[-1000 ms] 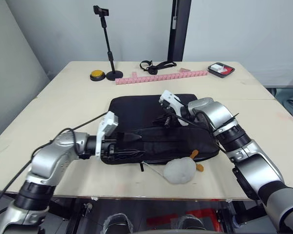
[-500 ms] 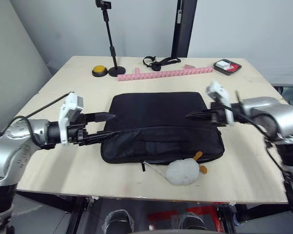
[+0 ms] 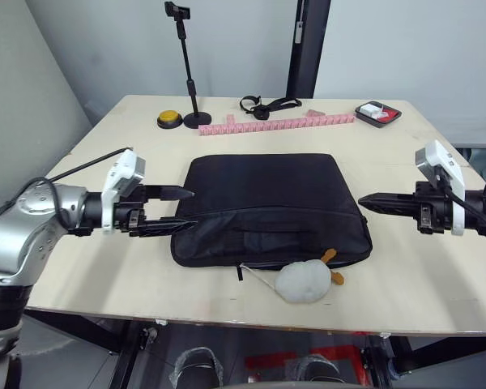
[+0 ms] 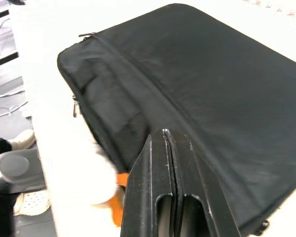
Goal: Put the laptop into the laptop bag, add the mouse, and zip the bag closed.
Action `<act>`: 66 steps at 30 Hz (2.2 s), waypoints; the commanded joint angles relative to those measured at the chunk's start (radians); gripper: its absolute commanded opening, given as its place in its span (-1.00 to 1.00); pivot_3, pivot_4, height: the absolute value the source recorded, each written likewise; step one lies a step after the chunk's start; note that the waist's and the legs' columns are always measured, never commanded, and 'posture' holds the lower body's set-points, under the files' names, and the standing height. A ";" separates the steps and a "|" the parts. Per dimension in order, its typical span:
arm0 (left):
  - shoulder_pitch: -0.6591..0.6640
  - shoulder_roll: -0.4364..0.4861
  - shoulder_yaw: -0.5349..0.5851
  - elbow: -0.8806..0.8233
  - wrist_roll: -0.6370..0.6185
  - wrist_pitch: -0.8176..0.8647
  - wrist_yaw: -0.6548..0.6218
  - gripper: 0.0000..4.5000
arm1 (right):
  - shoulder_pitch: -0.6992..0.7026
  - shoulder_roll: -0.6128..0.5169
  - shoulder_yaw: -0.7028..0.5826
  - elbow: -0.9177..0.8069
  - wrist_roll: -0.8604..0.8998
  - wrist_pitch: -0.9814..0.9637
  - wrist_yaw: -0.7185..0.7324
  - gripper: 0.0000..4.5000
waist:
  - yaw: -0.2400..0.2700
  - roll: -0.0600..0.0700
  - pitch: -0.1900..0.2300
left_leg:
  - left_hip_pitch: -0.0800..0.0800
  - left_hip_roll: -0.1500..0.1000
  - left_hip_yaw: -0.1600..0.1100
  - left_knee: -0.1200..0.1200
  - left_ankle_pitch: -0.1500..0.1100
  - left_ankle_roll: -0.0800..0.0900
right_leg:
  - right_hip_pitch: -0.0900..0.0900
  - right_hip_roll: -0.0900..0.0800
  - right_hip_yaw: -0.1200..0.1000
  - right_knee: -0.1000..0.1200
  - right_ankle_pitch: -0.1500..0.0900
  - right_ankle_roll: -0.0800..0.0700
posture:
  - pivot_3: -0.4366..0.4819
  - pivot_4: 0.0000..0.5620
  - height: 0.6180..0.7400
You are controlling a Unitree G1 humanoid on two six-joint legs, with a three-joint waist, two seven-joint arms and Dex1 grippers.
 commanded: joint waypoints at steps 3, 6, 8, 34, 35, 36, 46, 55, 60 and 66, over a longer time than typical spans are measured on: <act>-0.122 -0.071 -0.097 0.143 0.059 -0.095 -0.094 -0.23 | 0.045 -0.056 -0.155 -0.108 0.122 0.042 -0.024 -1.00 | 0.002 0.000 0.000 | 0.000 0.000 0.000 0.002 0.000 0.000 | 0.000 0.000 0.000 0.002 0.000 0.000 | -0.05 -0.47 0.88; -0.209 -0.153 -0.214 0.263 0.147 -0.206 -0.186 -0.72 | 0.082 -0.084 -0.232 -0.158 0.187 0.069 -0.032 -1.00 | 0.004 0.000 0.000 | 0.000 0.000 0.000 0.002 0.000 0.000 | 0.000 0.000 0.001 0.002 0.000 0.000 | -0.05 -0.47 0.88; -0.262 -0.212 -0.266 0.347 0.190 -0.258 -0.224 -0.99 | 0.087 -0.085 -0.256 -0.167 0.232 0.092 -0.064 -1.00 | 0.012 0.000 0.000 | 0.000 0.000 0.000 0.003 0.000 0.001 | 0.001 -0.001 0.001 0.002 0.000 0.000 | -0.05 -0.47 0.88; -0.533 -0.545 -0.370 1.123 0.523 -0.734 -0.237 -1.00 | -0.113 -0.062 0.499 -0.199 0.157 0.008 -0.285 0.97 | 0.032 0.000 -0.001 | 0.002 -0.003 -0.003 0.009 0.000 0.003 | 0.008 -0.005 0.000 0.005 0.001 0.000 | -0.05 -0.47 0.88; -0.534 -0.544 -0.367 1.131 0.527 -0.741 -0.236 -1.00 | -0.128 -0.054 0.542 -0.186 0.122 -0.008 -0.276 0.97 | 0.031 0.000 -0.001 | 0.002 -0.003 -0.003 0.009 0.000 0.003 | 0.008 -0.005 0.000 0.005 0.001 0.001 | -0.05 -0.47 0.88; -0.535 -0.544 -0.365 1.137 0.531 -0.747 -0.236 -1.00 | -0.138 -0.048 0.571 -0.177 0.096 -0.019 -0.267 0.97 | 0.031 0.000 -0.001 | 0.002 -0.003 -0.003 0.009 0.000 0.003 | 0.008 -0.005 0.000 0.005 0.001 0.001 | -0.05 -0.47 0.88; -0.523 -0.548 -0.352 1.155 0.557 -0.789 -0.235 -1.00 | -0.239 0.018 0.888 -0.025 -0.232 -0.143 -0.176 0.97 | 0.027 0.000 -0.001 | 0.001 -0.007 -0.003 0.010 0.001 0.005 | 0.008 -0.011 -0.001 0.006 0.001 0.001 | -0.05 -0.47 0.88; -0.516 -0.557 -0.353 1.176 0.575 -0.823 -0.224 -1.00 | -0.225 0.039 0.937 0.015 -0.357 -0.151 -0.154 0.49 | 0.027 0.000 -0.001 | 0.001 -0.008 -0.003 0.010 0.001 0.006 | 0.008 -0.011 -0.001 0.006 0.001 0.001 | -0.05 -0.47 0.88; -0.512 -0.563 -0.356 1.189 0.593 -0.845 -0.217 -1.00 | -0.178 0.004 0.878 -0.033 -0.326 -0.151 -0.113 -0.27 | 0.032 0.000 -0.001 | 0.001 -0.008 -0.003 0.010 0.000 0.006 | 0.008 -0.012 -0.001 0.006 0.001 0.001 | -0.05 -0.47 0.88; -0.509 -0.569 -0.362 1.206 0.618 -0.876 -0.207 -1.00 | -0.109 -0.017 0.776 -0.098 -0.259 -0.105 -0.107 -1.00 | 0.033 0.000 -0.001 | 0.001 -0.008 -0.002 0.010 0.000 0.007 | 0.008 -0.012 -0.001 0.005 0.001 0.001 | -0.05 -0.47 0.88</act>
